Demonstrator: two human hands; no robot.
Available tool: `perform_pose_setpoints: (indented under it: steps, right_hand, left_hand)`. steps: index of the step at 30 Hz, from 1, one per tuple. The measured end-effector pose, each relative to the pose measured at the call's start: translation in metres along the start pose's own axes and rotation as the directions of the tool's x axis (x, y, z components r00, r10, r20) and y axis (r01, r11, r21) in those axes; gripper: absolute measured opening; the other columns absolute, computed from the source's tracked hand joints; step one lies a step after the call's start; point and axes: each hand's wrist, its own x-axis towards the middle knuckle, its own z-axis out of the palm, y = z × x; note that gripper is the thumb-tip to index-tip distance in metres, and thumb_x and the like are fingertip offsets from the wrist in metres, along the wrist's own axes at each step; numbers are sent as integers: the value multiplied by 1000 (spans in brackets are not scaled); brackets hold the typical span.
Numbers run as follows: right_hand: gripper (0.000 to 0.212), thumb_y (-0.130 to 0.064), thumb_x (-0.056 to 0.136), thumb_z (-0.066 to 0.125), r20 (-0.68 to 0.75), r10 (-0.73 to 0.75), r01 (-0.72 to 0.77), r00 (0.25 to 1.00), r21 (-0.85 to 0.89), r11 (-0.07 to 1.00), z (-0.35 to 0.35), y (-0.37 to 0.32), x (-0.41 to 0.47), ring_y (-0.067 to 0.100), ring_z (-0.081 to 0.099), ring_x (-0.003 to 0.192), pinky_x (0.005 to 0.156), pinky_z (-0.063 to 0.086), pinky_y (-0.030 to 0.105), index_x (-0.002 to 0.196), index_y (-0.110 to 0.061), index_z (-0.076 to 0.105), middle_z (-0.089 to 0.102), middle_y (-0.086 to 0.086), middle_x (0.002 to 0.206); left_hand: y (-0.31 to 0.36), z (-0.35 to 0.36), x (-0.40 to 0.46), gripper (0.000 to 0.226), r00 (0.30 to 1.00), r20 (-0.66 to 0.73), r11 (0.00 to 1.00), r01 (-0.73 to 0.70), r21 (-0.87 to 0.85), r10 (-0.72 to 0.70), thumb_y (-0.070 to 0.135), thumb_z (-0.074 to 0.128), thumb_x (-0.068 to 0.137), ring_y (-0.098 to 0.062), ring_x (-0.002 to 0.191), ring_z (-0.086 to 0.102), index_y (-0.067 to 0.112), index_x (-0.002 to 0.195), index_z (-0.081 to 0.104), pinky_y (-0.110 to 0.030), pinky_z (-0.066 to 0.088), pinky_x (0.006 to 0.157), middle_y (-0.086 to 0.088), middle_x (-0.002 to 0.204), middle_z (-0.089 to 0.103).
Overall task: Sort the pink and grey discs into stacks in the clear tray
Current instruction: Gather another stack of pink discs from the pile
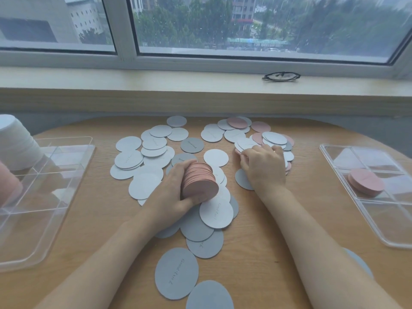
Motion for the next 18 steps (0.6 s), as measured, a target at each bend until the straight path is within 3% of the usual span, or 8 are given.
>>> perform_pose_setpoints:
  steps: [4,7,10,13,15,18]
  right_hand:
    - [21,-20,88,53,-153,58,-35,986,146,989,-7,0,0,24,55,64,82,34,35,73,-15,67,62,-1,62]
    - [12,-14,86,59,-195,106,-26,975,372,928,-19,-8,-4,21,60,70,85,39,35,86,-15,71,68,-5,73]
    - [14,-10,89,62,-47,123,-54,991,706,707,-40,-23,-15,7,62,78,83,47,27,96,-15,73,69,-12,83]
    - [15,-8,90,67,190,126,-228,974,844,486,-54,-38,-21,-2,62,83,79,45,11,98,-20,71,70,-16,89]
    - [16,-7,89,68,269,107,-289,957,874,392,-52,-44,-21,1,65,84,81,48,18,96,-21,70,73,-11,90]
    - [12,-3,90,67,352,98,-365,931,911,191,-46,-48,-22,22,69,84,77,56,30,99,-11,70,74,5,92]
  left_hand:
    - [0,0,0,84,1000,-3,999,11,-34,-11,59,73,75,-10,116,59,47,146,29,-42,53,96,16,136,51]
    - [0,-1,0,84,1000,0,999,6,-43,-6,58,74,75,-9,118,58,47,146,30,-41,52,98,16,136,52]
    - [0,-2,1,84,1000,2,999,-1,-52,1,56,75,74,-8,113,61,46,146,32,-39,53,97,16,135,53]
    - [2,-2,1,85,1000,2,998,-21,-67,21,54,75,74,-7,115,60,46,147,32,-39,55,94,21,134,53]
    - [2,-2,1,87,999,5,997,-34,-74,34,48,77,76,-9,118,60,47,149,30,-40,54,95,25,135,51]
    - [3,-2,2,92,999,7,997,-31,-73,32,42,78,76,-8,114,62,44,153,26,-38,54,97,28,135,51]
